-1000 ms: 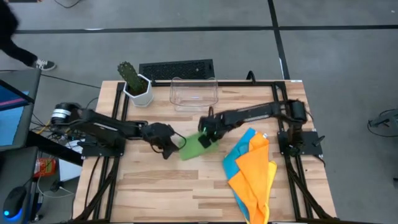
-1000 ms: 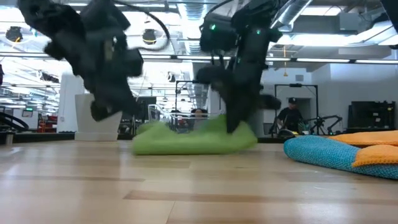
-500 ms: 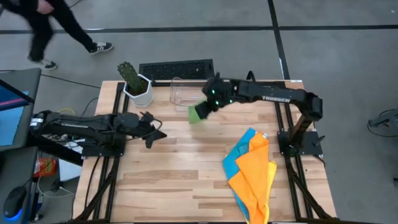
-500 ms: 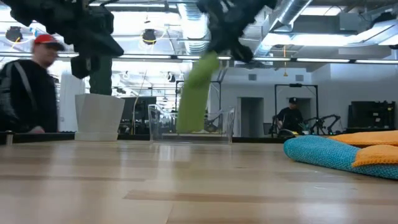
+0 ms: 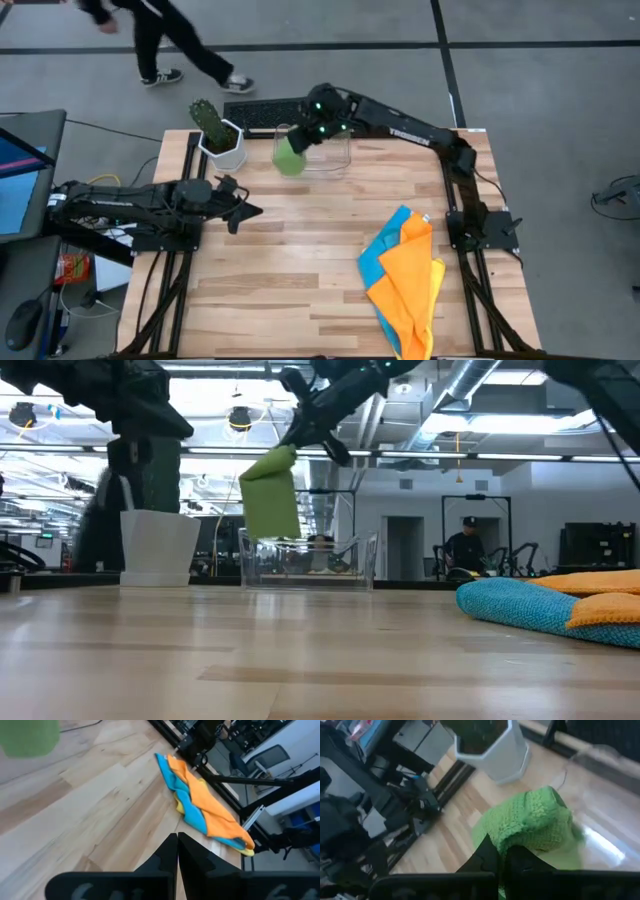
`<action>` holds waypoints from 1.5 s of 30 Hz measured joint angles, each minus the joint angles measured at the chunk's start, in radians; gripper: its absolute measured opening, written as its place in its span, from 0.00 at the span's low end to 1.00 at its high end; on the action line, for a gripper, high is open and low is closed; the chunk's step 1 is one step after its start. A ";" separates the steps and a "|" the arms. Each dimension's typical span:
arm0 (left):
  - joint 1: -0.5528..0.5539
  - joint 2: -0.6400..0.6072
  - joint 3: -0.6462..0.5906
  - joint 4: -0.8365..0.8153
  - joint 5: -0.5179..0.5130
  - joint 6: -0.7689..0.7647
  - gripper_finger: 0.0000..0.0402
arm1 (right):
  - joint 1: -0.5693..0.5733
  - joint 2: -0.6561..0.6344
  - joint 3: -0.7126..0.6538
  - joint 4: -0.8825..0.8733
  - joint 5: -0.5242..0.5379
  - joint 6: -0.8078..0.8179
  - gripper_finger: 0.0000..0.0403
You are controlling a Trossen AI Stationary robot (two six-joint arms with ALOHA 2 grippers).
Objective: Fold microfiber towels
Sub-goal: Put the green towel into the transparent bin
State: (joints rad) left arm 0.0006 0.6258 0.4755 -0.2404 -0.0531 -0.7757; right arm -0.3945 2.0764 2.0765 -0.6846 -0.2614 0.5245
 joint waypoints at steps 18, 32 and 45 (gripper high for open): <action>0.000 0.000 0.000 -0.039 -0.038 -0.005 0.01 | -0.092 0.089 0.161 -0.219 -0.009 -0.140 0.05; 0.000 0.000 0.000 -0.039 -0.042 -0.023 0.01 | -0.107 0.090 0.161 -0.209 0.001 -0.193 0.05; 0.000 0.001 0.000 -0.042 -0.053 -0.034 0.01 | -0.117 0.181 0.160 -0.251 -0.055 -0.220 0.05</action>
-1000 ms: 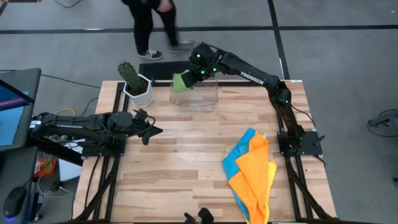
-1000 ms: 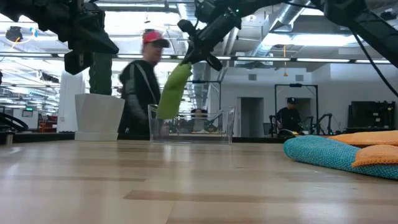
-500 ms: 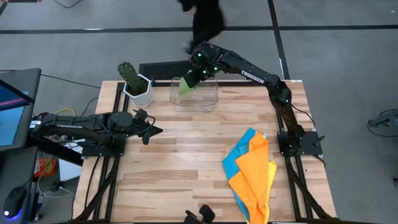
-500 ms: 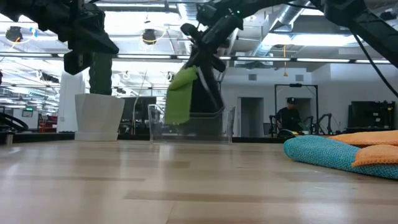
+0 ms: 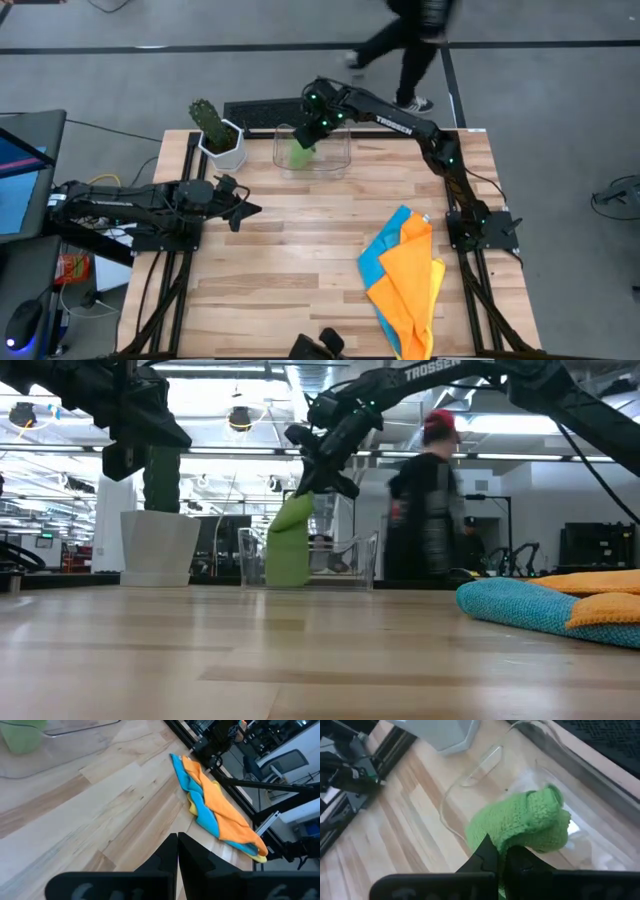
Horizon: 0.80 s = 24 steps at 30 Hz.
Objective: Fold microfiber towels
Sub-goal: Put the green towel into the transparent bin
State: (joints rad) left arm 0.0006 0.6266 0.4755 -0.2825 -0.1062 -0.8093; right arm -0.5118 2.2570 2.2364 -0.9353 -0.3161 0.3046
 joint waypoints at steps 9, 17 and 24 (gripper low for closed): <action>0.000 0.000 0.000 -0.006 -0.011 0.003 0.01 | 0.004 0.031 0.003 0.131 -0.097 0.006 0.05; 0.000 0.000 0.000 -0.028 -0.016 -0.003 0.01 | -0.017 0.032 0.001 0.000 -0.129 -0.078 0.05; 0.000 0.000 0.000 -0.028 -0.052 0.016 0.01 | -0.057 0.055 0.000 -0.213 -0.083 -0.192 0.07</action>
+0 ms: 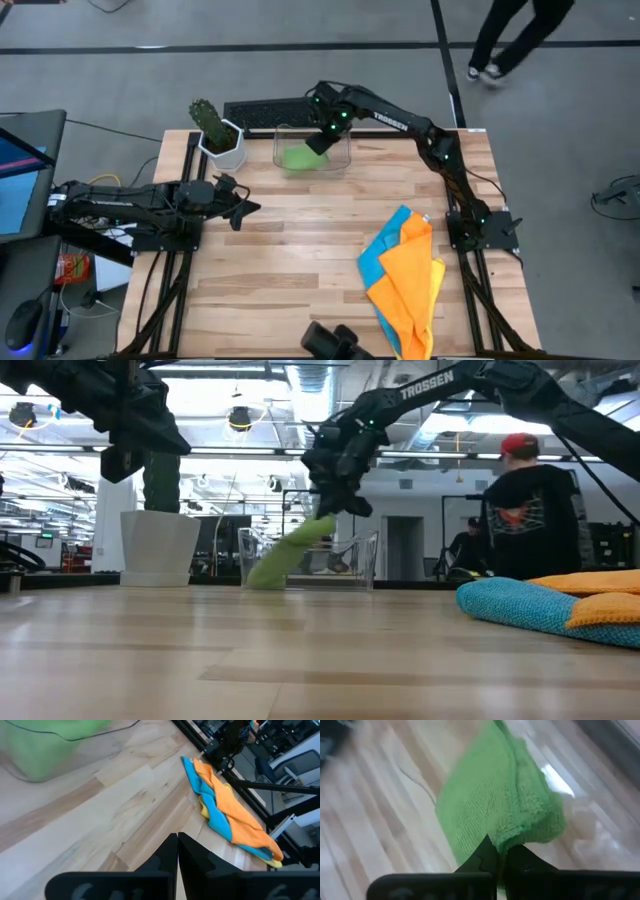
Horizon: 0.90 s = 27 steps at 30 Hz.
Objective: Fold microfiber towels
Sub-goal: Put the green towel into the transparent bin, then adjust the transparent bin
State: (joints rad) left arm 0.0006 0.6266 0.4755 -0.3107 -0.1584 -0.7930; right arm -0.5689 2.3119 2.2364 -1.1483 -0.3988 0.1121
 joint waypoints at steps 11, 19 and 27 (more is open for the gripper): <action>0.000 0.000 0.000 0.000 -0.018 0.029 0.01 | -0.043 -0.001 0.001 -0.118 0.144 -0.113 0.29; 0.000 0.000 0.000 -0.027 -0.032 0.029 0.01 | -0.041 -0.003 0.045 -0.155 0.247 -0.110 0.48; 0.000 0.000 0.000 -0.036 -0.040 0.028 0.01 | 0.035 -0.005 0.106 -0.110 0.269 -0.148 0.41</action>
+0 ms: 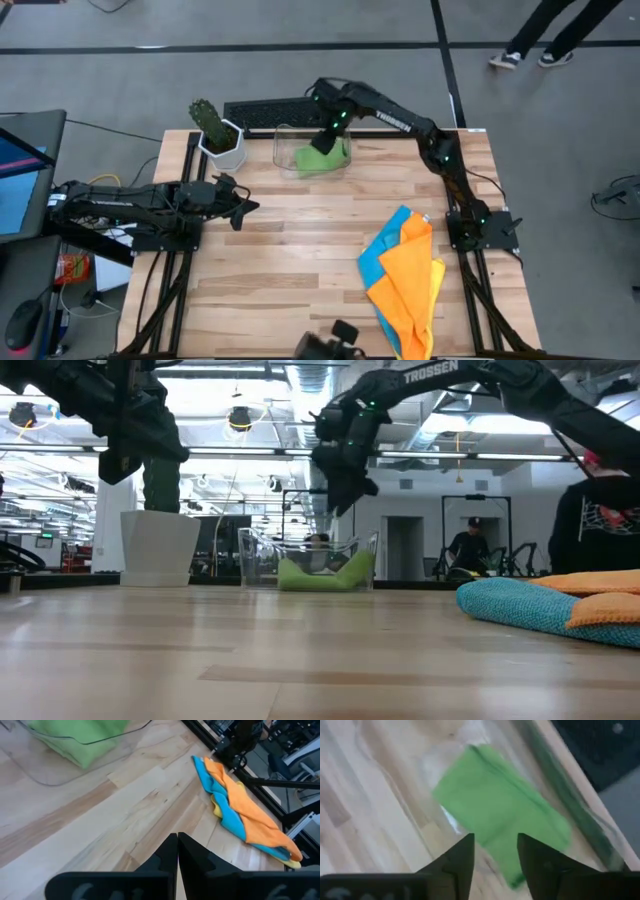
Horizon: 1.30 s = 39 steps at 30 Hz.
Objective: Fold microfiber towels
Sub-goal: Adjust the transparent bin
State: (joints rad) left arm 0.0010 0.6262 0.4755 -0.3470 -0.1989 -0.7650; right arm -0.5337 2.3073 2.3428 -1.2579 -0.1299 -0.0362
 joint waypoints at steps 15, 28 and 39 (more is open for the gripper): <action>0.000 0.000 0.000 -0.005 0.003 -0.017 0.01 | 0.078 0.162 -0.025 0.112 0.103 -0.017 0.03; 0.000 0.000 0.000 0.019 0.001 -0.028 0.01 | 0.082 0.168 -0.025 0.177 -0.010 0.059 0.05; 0.185 0.174 0.041 0.334 -0.043 0.010 0.00 | 0.008 -0.189 -0.020 0.055 -0.015 0.019 0.06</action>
State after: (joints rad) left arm 0.1863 0.8000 0.5167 -0.0130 -0.2417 -0.7548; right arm -0.5258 2.1181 2.3227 -1.2027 -0.1449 -0.0167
